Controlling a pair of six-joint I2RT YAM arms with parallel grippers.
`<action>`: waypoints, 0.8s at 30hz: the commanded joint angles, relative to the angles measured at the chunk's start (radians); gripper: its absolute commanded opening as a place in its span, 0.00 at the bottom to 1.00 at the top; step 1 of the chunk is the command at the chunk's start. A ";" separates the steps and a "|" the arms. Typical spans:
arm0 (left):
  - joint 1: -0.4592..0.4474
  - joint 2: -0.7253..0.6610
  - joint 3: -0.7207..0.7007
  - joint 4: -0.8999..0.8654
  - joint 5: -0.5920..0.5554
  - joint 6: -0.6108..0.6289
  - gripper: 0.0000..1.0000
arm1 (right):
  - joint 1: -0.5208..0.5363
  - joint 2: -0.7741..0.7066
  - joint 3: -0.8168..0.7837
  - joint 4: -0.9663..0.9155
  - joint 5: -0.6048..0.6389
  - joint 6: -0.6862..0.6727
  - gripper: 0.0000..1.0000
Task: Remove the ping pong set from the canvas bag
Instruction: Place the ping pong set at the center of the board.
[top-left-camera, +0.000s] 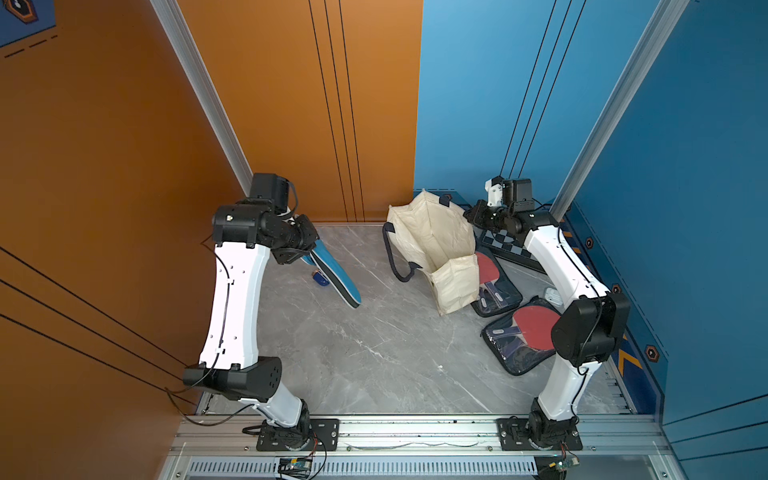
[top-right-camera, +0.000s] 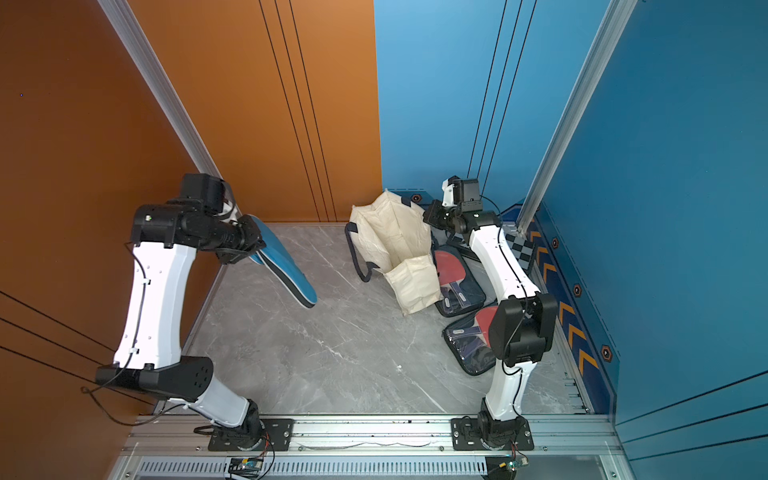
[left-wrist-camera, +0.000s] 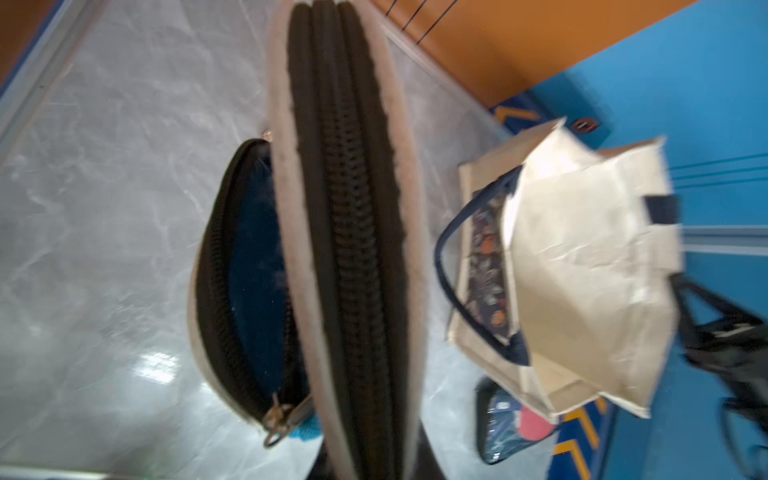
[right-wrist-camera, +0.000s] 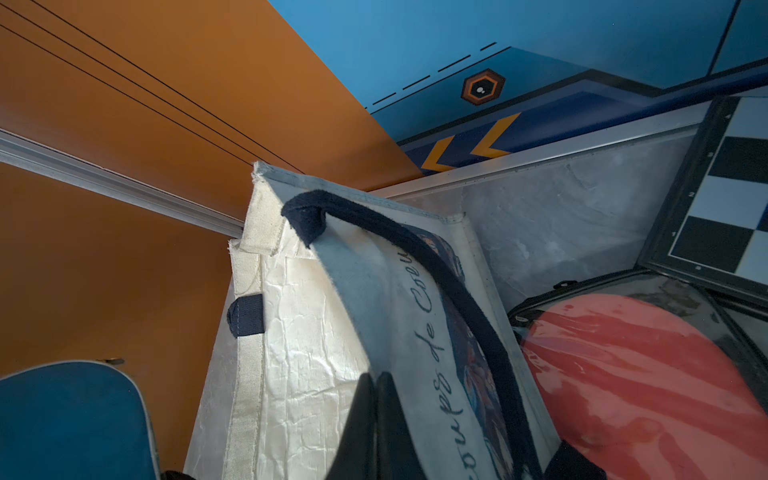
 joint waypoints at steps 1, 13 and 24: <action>-0.070 0.034 0.003 -0.076 -0.241 0.099 0.00 | 0.008 -0.001 0.005 -0.004 0.003 -0.021 0.00; -0.228 0.190 0.130 -0.076 -0.243 0.166 0.00 | 0.005 0.001 -0.002 -0.004 -0.007 -0.025 0.00; -0.051 -0.195 -0.437 0.790 0.706 0.205 0.00 | 0.005 -0.018 -0.006 -0.011 -0.015 -0.058 0.00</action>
